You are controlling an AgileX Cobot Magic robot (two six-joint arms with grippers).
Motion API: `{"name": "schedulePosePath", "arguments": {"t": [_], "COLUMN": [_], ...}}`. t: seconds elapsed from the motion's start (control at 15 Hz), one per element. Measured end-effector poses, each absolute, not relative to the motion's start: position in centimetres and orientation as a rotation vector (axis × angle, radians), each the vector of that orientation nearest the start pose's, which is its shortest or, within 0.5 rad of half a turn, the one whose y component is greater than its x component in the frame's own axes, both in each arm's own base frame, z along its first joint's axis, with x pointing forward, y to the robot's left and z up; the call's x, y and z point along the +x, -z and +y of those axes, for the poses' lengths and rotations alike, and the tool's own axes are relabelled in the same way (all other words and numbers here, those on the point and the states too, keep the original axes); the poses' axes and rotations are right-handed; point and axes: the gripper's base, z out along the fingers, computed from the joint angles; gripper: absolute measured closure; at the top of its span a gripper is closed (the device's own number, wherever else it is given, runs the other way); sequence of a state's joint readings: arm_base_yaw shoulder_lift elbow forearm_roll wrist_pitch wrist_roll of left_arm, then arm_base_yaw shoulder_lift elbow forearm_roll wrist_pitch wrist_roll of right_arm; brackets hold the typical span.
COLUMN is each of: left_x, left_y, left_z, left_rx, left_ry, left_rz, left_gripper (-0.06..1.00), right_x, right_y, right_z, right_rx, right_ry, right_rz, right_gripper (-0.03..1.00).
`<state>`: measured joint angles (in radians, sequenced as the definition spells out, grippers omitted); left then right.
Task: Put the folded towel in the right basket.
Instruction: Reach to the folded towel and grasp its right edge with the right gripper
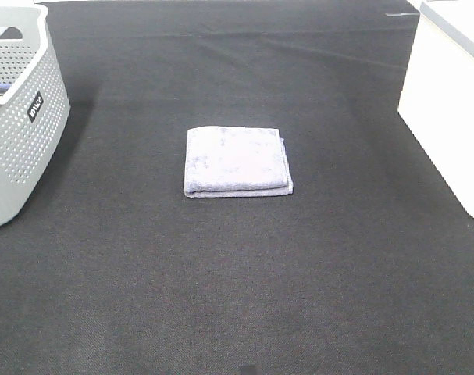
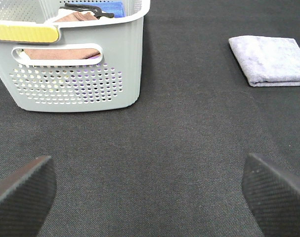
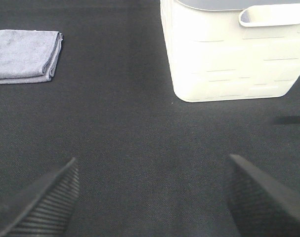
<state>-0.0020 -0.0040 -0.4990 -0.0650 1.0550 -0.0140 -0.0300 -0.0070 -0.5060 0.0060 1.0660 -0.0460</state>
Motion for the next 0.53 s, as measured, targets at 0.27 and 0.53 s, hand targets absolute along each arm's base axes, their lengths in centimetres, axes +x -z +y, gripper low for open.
{"name": "schedulePosePath", "arguments": {"t": [0.27, 0.53], "left_x": [-0.5, -0.5], "left_y": [-27.8, -27.8], "left_z": [-0.5, -0.5], "left_rx": [-0.009, -0.009], "left_ry": [0.088, 0.088], "left_rz": [2.035, 2.035], "left_gripper": [-0.02, -0.02], "right_x": [2.5, 8.8], "right_y": [-29.3, -32.2], "right_z": [0.0, 0.2], "right_rx": [-0.023, -0.007], "right_ry": [0.036, -0.031], "right_rz": [2.096, 2.149], "right_gripper": [0.21, 0.21]}}
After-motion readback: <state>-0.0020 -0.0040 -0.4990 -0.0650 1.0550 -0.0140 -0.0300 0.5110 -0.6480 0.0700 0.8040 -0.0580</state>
